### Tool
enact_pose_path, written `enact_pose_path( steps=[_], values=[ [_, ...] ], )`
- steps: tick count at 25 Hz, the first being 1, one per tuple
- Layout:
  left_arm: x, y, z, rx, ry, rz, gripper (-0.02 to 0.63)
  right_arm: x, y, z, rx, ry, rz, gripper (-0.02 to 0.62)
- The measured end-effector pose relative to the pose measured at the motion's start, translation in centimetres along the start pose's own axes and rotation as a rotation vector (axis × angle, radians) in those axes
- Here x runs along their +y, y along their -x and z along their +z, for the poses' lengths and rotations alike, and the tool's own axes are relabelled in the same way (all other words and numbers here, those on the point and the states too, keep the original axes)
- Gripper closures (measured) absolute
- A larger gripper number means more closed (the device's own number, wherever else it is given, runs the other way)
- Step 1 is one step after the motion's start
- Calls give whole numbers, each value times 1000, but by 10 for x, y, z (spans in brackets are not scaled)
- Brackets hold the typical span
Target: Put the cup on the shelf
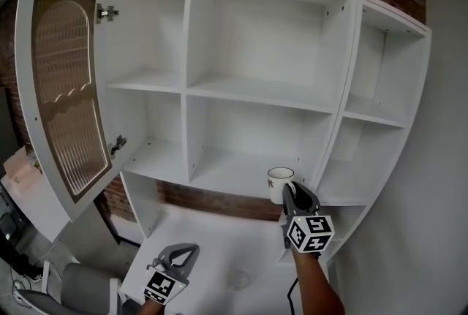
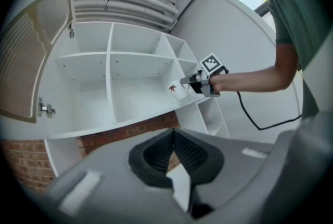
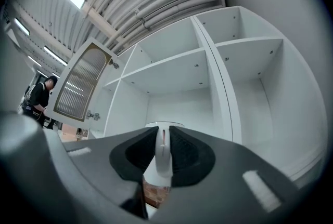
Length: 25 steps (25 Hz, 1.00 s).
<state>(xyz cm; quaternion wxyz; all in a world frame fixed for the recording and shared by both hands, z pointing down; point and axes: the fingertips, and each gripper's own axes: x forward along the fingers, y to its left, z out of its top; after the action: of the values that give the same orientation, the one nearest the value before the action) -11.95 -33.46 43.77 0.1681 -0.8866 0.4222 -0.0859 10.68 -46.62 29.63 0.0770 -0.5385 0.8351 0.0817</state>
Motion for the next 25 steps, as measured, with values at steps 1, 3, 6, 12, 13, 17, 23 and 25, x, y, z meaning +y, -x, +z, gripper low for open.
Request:
enact_pose_path(
  steps=[1,3,6,12,13,17,23,25],
  values=[
    [3,0,0,1,-2,2,604,-2,-5,-1,-1,-2,-6,527],
    [8,0,0,4,-7,7,603,-7,-12,-5,-1,-8,-16,528],
    [16,-2,-2,10,-13,12,604,-12,-21,-9,-4,-17,-28,526],
    [24,-9,-7,23,-12,6,603,-22,-31,-17,-28,-31,-55,526],
    [24,-10,-8,24,-12,5,604,-24,-33,-18,-32,-29,-59,526],
    [25,-15,-9,30,-10,0,603,-27,-39,-23,-37,-21,-67,525],
    [19,-19,-9,40,1,3,603,-31,-47,-30,-13,-3,-56,523],
    [17,-18,-7,45,1,7,603,-33,-48,-35,17,4,-54,523]
  ],
)
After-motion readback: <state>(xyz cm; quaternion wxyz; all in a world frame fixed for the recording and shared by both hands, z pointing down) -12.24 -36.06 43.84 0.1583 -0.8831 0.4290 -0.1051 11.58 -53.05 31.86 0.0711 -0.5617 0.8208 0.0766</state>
